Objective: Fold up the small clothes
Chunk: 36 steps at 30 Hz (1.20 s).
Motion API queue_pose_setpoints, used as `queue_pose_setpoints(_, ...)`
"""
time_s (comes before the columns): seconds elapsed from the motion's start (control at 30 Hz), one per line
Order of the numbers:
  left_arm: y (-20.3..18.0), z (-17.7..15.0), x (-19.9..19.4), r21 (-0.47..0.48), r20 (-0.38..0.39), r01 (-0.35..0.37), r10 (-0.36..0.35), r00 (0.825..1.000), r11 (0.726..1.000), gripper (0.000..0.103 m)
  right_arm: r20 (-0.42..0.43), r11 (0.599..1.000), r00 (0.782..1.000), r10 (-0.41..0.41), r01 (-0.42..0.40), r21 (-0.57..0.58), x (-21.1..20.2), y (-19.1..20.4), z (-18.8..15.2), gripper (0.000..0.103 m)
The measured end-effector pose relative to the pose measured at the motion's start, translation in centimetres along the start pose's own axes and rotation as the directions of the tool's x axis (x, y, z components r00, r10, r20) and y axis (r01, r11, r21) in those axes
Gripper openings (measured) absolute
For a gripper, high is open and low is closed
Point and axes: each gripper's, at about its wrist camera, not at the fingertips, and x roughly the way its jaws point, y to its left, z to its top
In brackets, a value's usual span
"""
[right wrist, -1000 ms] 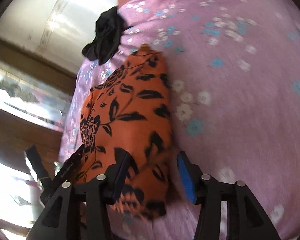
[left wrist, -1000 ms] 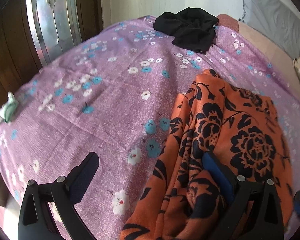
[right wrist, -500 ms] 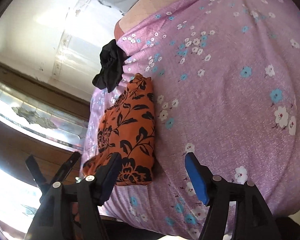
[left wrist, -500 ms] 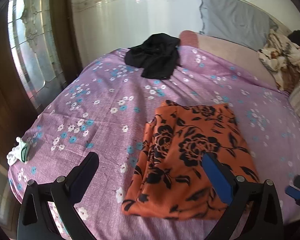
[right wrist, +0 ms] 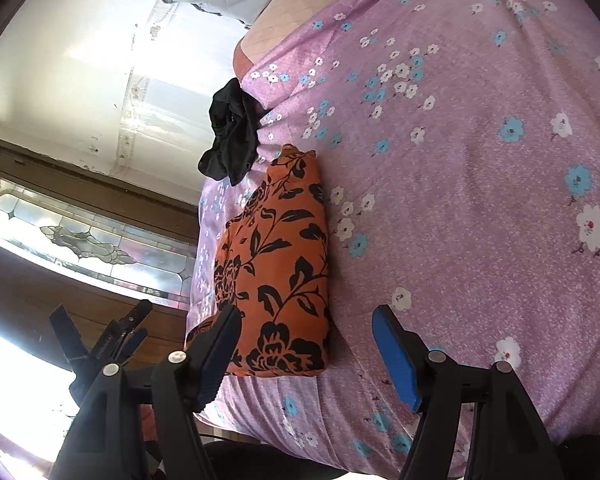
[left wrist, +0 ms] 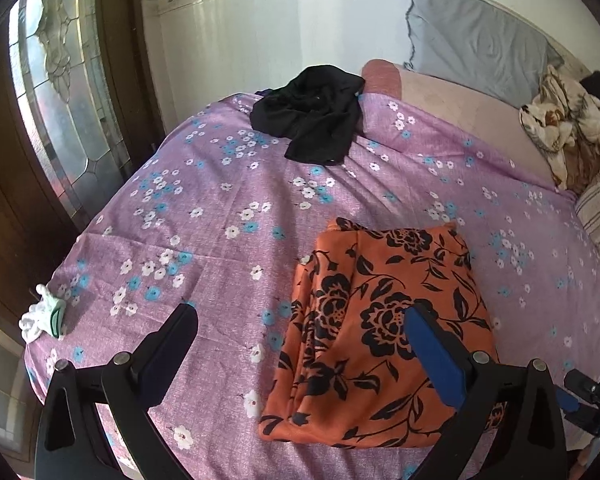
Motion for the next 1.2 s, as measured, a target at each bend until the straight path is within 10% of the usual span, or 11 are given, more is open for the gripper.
queue_pose_setpoints(0.5, 1.4, 1.1, 5.7, 0.005, -0.185, 0.210, -0.205, 0.961, 0.978, 0.102, 0.014, 0.988, 0.999, 0.046, -0.048, 0.144, 2.1, -2.2, 6.2, 0.078)
queue_pose_setpoints(0.87, 3.3, 0.9, 11.5, -0.181, -0.261, 0.390, -0.427, 0.866, 0.903, 0.102, -0.146, 0.997, 0.989, -0.011, 0.023, 0.079, 9.9, -0.9, 9.3, 0.078)
queue_pose_setpoints(1.03, 4.5, 0.4, 12.8, -0.206, -0.287, 0.387, -0.434, 0.854, 0.899, 0.102, -0.219, 0.998, 0.976, 0.005, 0.009, 0.065, 12.9, -0.2, 8.9, 0.078)
queue_pose_setpoints(1.2, 5.4, -1.0, 14.2, -0.302, -0.333, 0.439, -0.525, 0.783, 0.846, 0.102, -0.250, 0.998, 0.968, 0.004, 0.012, 0.061, 14.7, 0.5, 8.6, 0.078)
